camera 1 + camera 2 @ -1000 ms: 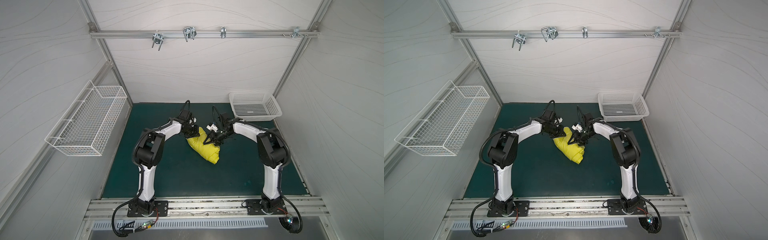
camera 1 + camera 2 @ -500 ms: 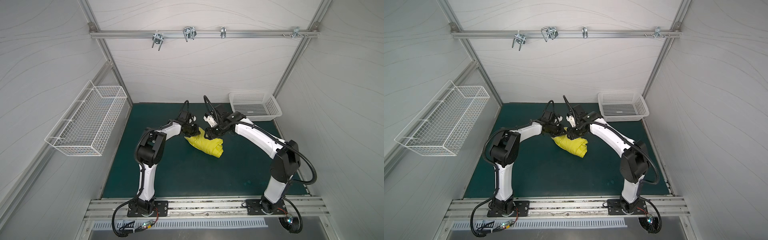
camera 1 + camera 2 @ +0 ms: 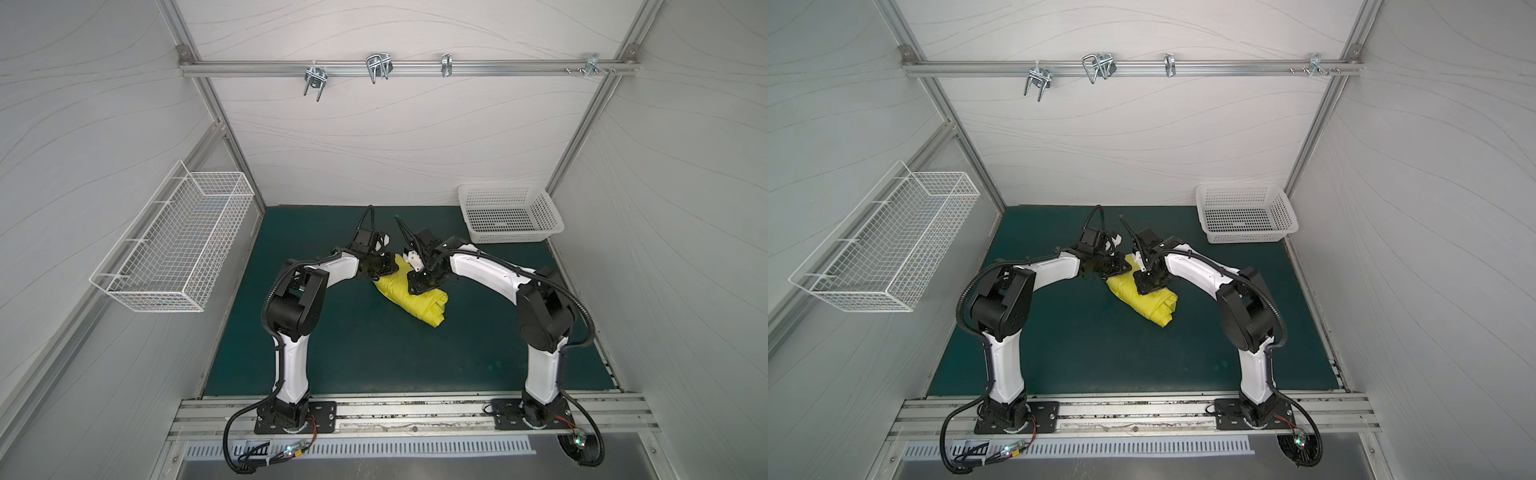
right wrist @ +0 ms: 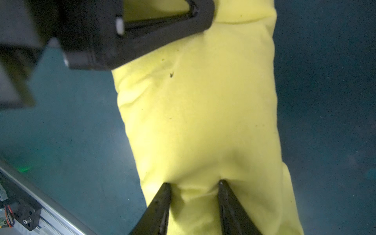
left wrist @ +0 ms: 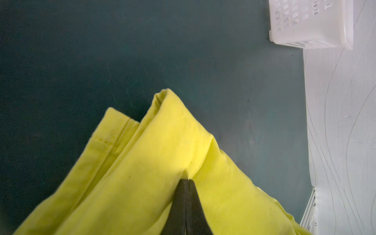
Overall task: Roll up the long pants
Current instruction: Roll the long pant at the center of the board.
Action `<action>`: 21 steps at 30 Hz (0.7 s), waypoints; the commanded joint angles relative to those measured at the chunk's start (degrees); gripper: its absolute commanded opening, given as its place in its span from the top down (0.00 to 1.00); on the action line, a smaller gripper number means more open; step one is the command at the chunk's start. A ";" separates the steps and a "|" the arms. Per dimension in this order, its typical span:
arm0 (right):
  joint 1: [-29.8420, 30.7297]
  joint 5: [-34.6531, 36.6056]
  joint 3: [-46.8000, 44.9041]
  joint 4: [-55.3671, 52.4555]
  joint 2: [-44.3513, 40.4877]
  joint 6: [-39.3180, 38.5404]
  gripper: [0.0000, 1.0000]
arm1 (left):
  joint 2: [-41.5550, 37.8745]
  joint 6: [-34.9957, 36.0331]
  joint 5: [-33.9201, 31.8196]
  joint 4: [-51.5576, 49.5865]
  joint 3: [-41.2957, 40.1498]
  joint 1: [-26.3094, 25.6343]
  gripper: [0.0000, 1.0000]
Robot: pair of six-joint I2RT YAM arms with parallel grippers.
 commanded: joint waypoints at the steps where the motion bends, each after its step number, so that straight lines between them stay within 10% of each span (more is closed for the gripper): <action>1: 1.14 0.29 -4.63 0.62 7.35 1.29 0.59 | 3.07 0.32 -8.37 -10.37 -4.47 1.11 1.00; 21: 1.34 -5.68 -9.27 7.04 15.38 2.71 0.59 | 7.35 -2.81 -6.89 -8.19 -9.82 1.37 1.00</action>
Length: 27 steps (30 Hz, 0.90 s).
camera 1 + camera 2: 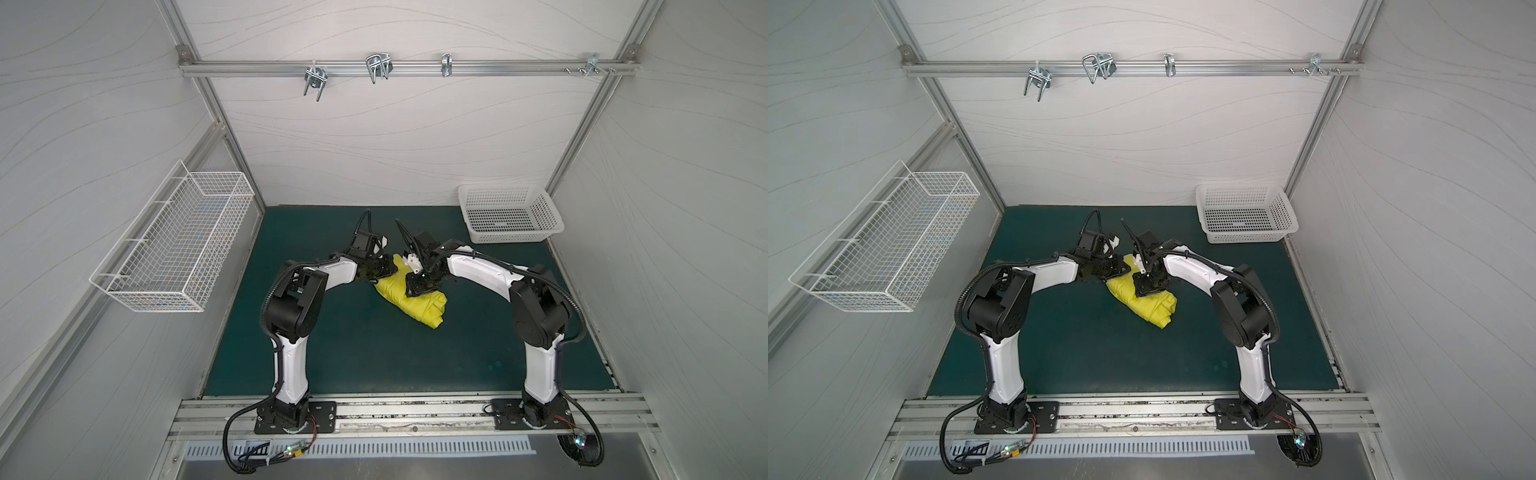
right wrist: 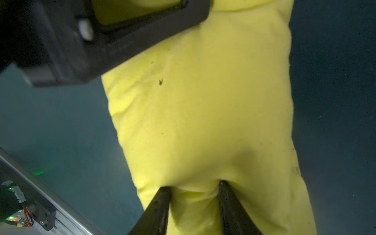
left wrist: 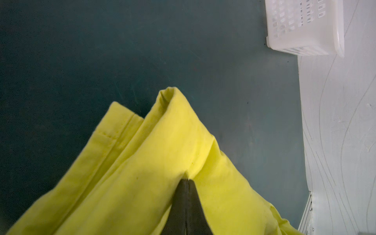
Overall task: Roll up the long pants
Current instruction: Roll the long pant at the center of the board, then pick up the long pant at the center of the board.
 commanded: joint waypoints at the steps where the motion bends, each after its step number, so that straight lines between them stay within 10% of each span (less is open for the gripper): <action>1: 1.88 -1.14 -7.77 4.84 10.96 -0.40 0.58 | 7.84 -0.15 -7.52 -13.90 -5.34 1.04 1.00; 11: 3.95 13.35 -6.39 3.67 -4.63 -11.58 0.01 | 5.62 0.55 -9.50 -14.09 -5.69 1.03 1.00; 27: 11.67 34.98 -6.35 7.48 -1.84 -27.33 0.01 | 4.46 1.62 -9.63 -13.61 -6.92 1.13 1.00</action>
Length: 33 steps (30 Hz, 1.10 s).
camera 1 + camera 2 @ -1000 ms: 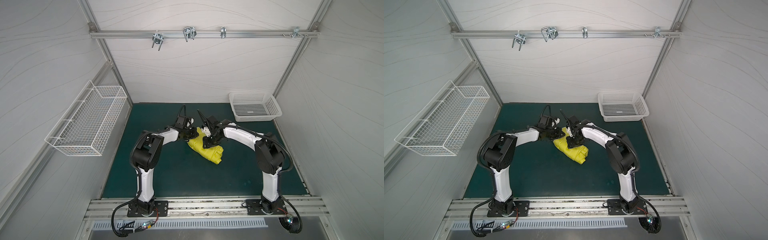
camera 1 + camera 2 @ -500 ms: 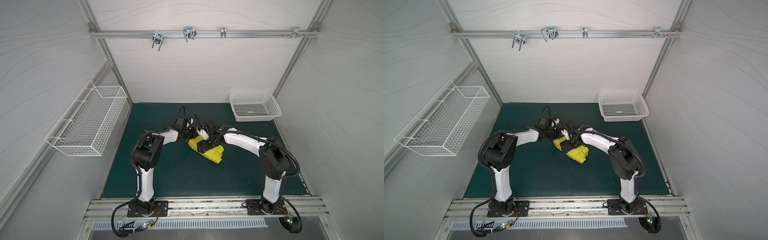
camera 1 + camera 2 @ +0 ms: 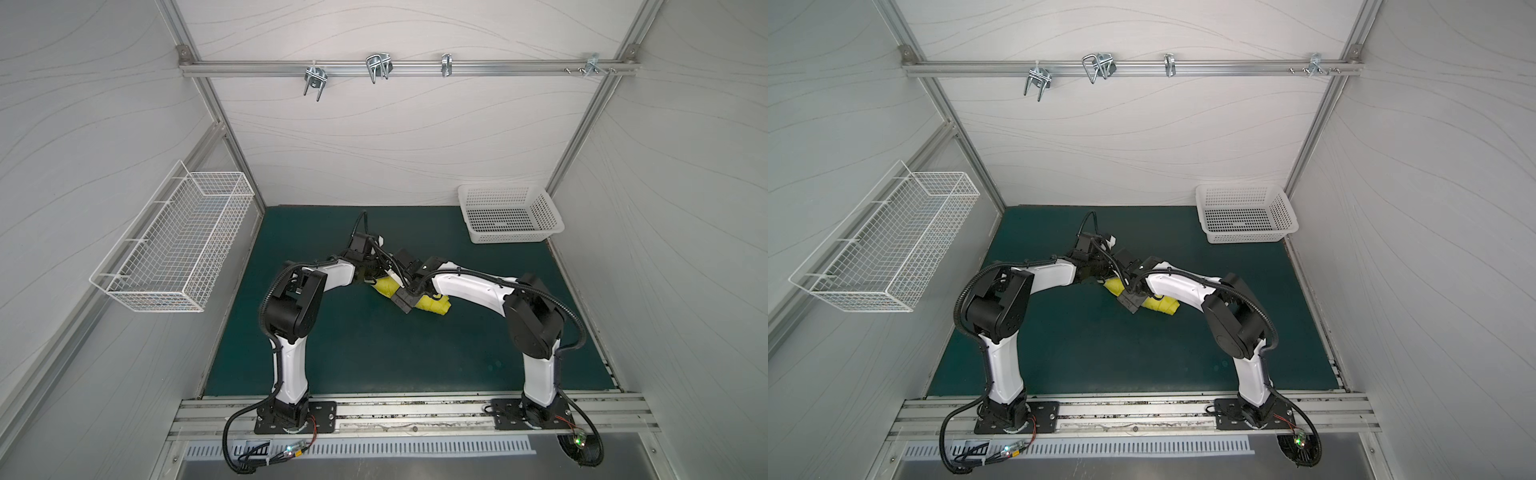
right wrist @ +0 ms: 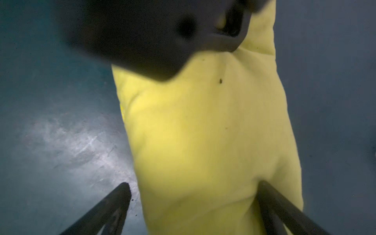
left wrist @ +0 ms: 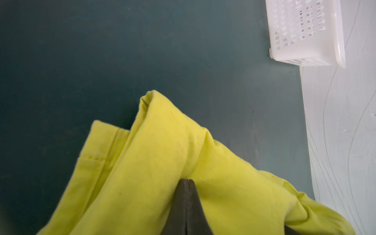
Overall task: Roll up the long pants
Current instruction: Pick up the long pant at the center of the board.
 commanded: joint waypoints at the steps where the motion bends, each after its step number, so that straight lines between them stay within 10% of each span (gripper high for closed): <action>1: 1.23 6.59 -3.61 1.38 0.58 -6.77 0.01 | 5.29 1.75 -7.12 -17.37 -4.76 0.63 1.00; 27: -3.07 4.52 -9.75 16.56 10.11 -24.53 0.01 | 6.15 2.62 -4.76 -15.43 -5.20 1.86 1.00; 33: -4.50 7.72 -4.92 13.43 17.44 -26.53 0.41 | 5.52 2.89 -3.80 -14.96 -5.49 2.11 1.00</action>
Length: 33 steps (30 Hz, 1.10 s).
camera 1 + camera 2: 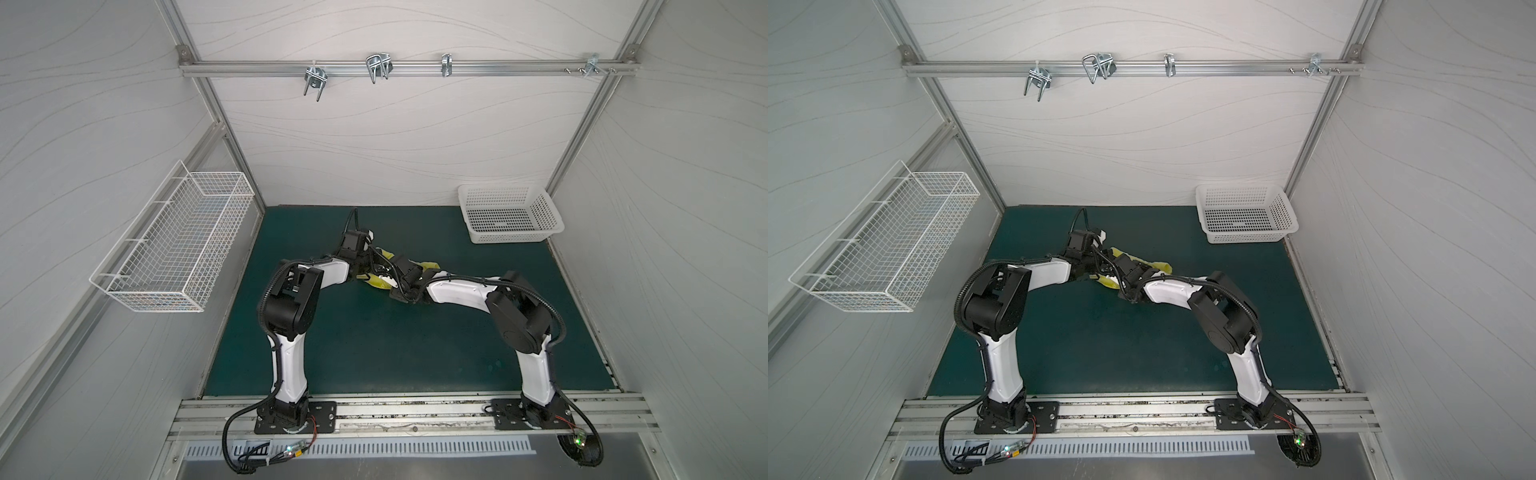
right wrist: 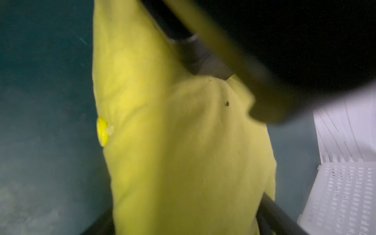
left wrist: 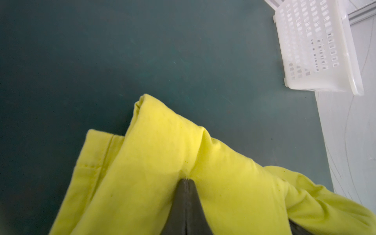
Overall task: Roll up the long pants
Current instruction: Pick up the long pant at the center of the board.
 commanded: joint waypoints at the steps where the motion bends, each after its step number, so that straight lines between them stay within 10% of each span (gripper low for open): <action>1: -3.91 -0.10 0.75 -13.97 11.65 -2.57 0.51 | 4.65 1.58 0.26 -18.70 -5.19 -0.67 1.00; 6: -5.97 -5.06 2.77 -18.37 10.58 1.46 1.00 | 3.64 1.47 0.73 -18.52 -5.79 -0.28 1.00; 33: -14.72 -7.18 6.70 -34.06 -9.35 16.62 1.00 | -20.64 0.22 -7.19 -35.18 -5.73 2.35 1.00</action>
